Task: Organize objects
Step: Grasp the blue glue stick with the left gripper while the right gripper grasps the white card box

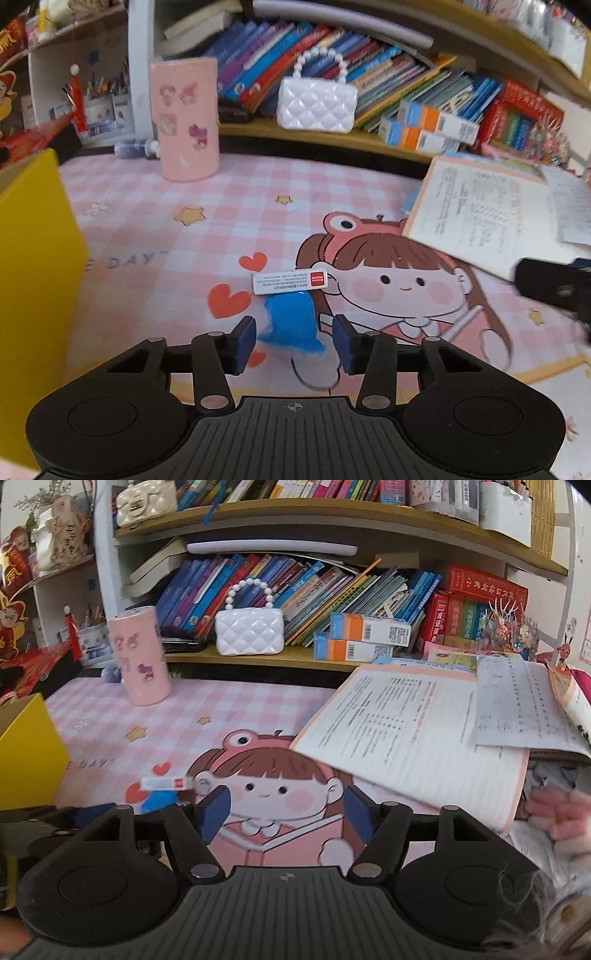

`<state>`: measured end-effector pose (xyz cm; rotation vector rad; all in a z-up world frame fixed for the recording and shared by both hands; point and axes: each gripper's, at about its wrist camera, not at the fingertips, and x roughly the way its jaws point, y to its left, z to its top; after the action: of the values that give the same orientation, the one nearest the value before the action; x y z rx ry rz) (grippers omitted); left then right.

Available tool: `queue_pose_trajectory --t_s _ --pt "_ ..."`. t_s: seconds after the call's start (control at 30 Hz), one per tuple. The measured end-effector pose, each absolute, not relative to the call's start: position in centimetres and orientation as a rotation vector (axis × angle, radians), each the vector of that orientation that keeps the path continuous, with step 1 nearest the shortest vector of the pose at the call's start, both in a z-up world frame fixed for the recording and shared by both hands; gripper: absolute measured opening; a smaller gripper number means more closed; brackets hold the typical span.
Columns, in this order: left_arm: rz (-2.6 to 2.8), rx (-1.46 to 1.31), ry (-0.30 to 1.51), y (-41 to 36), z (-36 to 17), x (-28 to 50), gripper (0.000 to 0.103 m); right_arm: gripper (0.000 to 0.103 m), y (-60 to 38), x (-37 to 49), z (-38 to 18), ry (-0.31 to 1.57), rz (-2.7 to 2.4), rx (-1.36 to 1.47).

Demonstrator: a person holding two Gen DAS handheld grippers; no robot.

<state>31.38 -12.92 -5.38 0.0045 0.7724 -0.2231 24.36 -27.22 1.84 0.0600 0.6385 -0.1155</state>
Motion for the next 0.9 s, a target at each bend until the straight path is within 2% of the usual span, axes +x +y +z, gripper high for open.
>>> queue_pose_trajectory --t_s 0.07,0.23,0.57,0.7,0.9 --pt "-0.204 0.015 0.777 -13.3 -6.0 32.1 0.042 0.067 -27.8 24.8 1.8 0.644 -0.117 0.06" --pt "-0.229 0.041 0.756 -13.4 -6.3 32.4 0.027 0.067 -28.2 25.8 1.4 0.654 -0.094 0.054" --pt "-0.16 -0.163 0.78 -4.6 -3.6 23.1 0.026 0.073 -24.2 29.5 -1.1 0.688 0.105 0.01" --pt "-0.115 -0.097 0.784 -3.4 -3.1 19.3 0.026 0.076 -20.8 31.7 -3.4 0.731 0.184 -0.051" --pt "-0.054 -0.175 0.775 -1.7 -2.2 16.7 0.026 0.074 -17.0 34.2 -5.8 0.766 0.214 -0.128"
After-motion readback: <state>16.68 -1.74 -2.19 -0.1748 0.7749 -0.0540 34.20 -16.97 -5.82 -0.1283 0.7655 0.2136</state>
